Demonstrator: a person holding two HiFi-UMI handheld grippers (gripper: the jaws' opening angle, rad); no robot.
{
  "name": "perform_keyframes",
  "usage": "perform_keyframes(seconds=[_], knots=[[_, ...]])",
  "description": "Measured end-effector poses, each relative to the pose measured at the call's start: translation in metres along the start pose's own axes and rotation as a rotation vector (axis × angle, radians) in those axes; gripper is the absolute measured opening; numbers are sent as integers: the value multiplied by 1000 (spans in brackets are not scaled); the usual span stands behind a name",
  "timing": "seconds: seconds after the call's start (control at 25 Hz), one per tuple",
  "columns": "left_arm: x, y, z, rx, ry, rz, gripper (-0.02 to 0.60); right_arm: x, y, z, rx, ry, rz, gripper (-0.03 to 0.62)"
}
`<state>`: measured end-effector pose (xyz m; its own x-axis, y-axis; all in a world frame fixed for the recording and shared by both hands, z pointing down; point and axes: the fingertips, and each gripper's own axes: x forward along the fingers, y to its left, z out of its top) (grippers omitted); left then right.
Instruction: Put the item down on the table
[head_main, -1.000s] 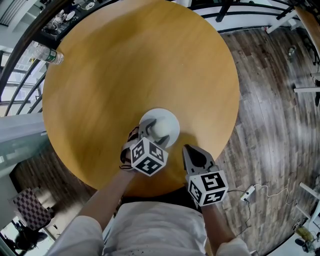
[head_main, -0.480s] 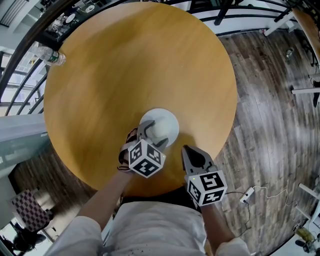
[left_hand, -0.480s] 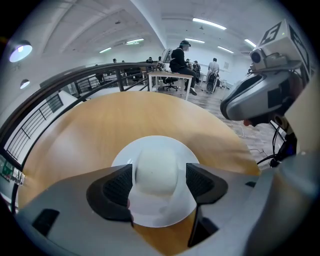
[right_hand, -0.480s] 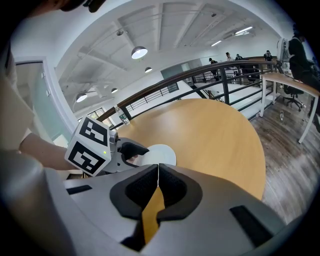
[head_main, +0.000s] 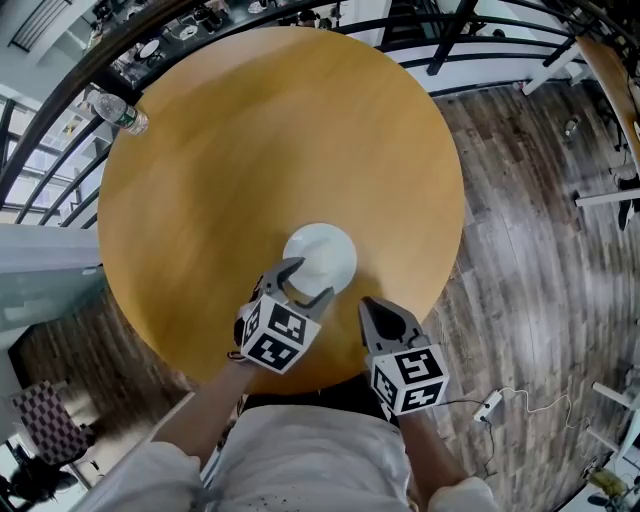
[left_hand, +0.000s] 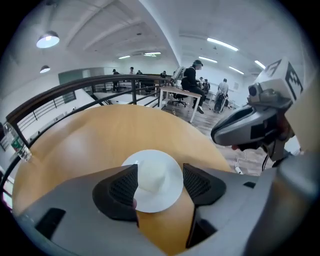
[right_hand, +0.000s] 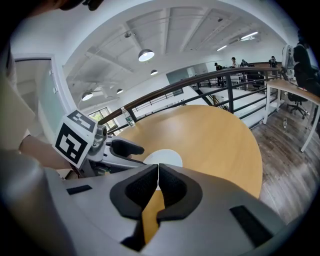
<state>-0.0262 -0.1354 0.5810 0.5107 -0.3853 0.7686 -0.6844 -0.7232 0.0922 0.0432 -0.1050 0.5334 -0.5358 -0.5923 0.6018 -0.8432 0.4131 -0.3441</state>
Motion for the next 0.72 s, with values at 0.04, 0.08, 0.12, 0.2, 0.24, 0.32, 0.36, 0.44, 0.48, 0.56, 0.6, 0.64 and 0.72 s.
perform_keyframes(seconds=[0.04, 0.08, 0.12, 0.2, 0.24, 0.32, 0.36, 0.44, 0.48, 0.56, 0.6, 0.64, 0.72], knots=[[-7, -2, 2, -22, -18, 0, 293, -3, 3, 2, -10, -7, 3, 25], [-15, -6, 4, -32, -33, 4, 279, -6, 6, 4, -19, -13, 6, 26], [-23, -10, 6, -30, -44, 12, 263, -10, 9, 5, -26, -20, 10, 25], [-39, -18, 7, -6, -64, 33, 225, -16, 16, 8, -39, -33, 13, 26], [-47, -21, 7, 2, -76, 43, 208, -19, 20, 9, -47, -39, 14, 25], [-64, -27, 9, -10, -102, 52, 162, -26, 27, 13, -63, -49, 16, 25], [-72, -31, 10, -20, -115, 53, 137, -31, 30, 15, -69, -54, 17, 25], [-86, -40, 11, -27, -140, 60, 100, -40, 36, 19, -80, -66, 20, 25], [-92, -43, 12, -24, -153, 67, 79, -43, 38, 21, -86, -73, 20, 25], [-101, -48, 14, -26, -178, 79, 55, -47, 41, 23, -98, -82, 19, 25], [-106, -51, 14, -34, -188, 78, 51, -50, 42, 23, -100, -84, 19, 25], [-112, -54, 14, -47, -198, 76, 47, -54, 45, 23, -99, -84, 20, 26], [-122, -59, 14, -86, -222, 75, 38, -61, 51, 21, -99, -84, 22, 26]])
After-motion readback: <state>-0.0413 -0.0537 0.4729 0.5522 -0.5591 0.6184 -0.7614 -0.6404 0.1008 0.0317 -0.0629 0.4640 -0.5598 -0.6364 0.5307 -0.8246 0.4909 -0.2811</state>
